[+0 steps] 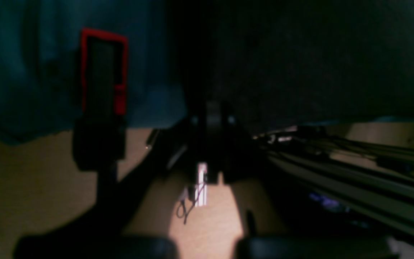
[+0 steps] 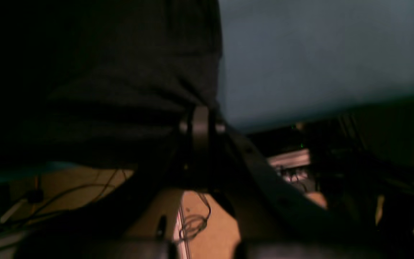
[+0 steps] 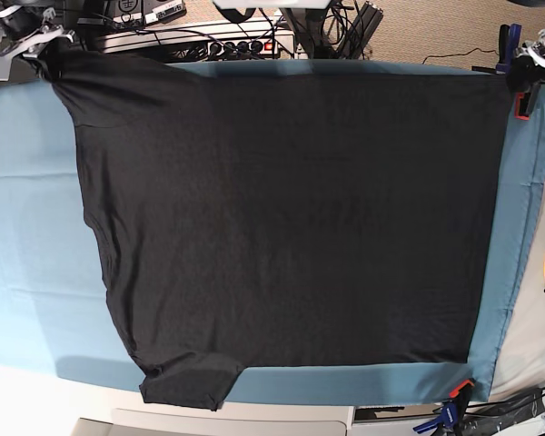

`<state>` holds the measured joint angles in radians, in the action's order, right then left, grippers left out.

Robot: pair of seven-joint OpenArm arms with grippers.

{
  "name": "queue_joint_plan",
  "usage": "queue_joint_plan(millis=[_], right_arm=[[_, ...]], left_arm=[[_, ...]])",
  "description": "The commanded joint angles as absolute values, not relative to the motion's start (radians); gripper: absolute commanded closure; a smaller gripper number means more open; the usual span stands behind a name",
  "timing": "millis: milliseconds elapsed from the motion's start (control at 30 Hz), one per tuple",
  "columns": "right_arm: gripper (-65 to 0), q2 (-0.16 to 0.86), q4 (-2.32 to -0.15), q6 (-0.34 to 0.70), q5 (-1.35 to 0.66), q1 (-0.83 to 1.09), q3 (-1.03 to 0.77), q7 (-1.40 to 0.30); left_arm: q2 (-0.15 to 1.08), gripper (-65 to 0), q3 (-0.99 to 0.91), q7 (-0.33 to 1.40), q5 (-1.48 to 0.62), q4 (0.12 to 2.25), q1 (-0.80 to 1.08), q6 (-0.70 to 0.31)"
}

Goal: Fold the T-shirt properly
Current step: 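Lift the gripped shirt edge upward with both grippers, then pull the raised edge back over the shirt with both grippers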

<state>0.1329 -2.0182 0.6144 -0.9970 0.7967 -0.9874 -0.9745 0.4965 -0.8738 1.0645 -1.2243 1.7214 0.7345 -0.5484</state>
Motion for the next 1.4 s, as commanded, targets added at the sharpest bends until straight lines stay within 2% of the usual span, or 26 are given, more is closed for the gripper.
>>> queue_joint_plan(millis=[0, 400, 900, 1200, 1367], right_arm=[[0.0, 0.146, -2.035, 0.613, -1.013, 0.817, -1.003, -0.962], [0.0, 0.141, -2.035, 0.614, -1.079, 0.890, -1.003, -1.063], [0.0, 0.141, -2.035, 0.614, -1.127, 1.052, -1.003, -1.094], [0.0, 0.140, -2.035, 0.614, -1.138, 1.116, -1.003, -1.114], [0.0, 0.104, -2.035, 0.616, -1.160, 1.153, -1.003, -1.127]], left_arm=[[0.515, 0.0, -0.890, 1.059, -1.235, 1.733, 0.753, -0.552], [0.516, 0.0, -0.890, 1.103, -1.304, 1.733, 0.873, -0.577], [0.519, 0.0, -0.890, 1.127, -1.333, 1.737, 0.968, -0.590], [0.540, 0.0, -0.895, 1.129, -1.333, 1.750, 0.976, -0.589], [0.563, 0.0, -0.896, 1.129, -1.333, 1.750, 0.976, -0.589]])
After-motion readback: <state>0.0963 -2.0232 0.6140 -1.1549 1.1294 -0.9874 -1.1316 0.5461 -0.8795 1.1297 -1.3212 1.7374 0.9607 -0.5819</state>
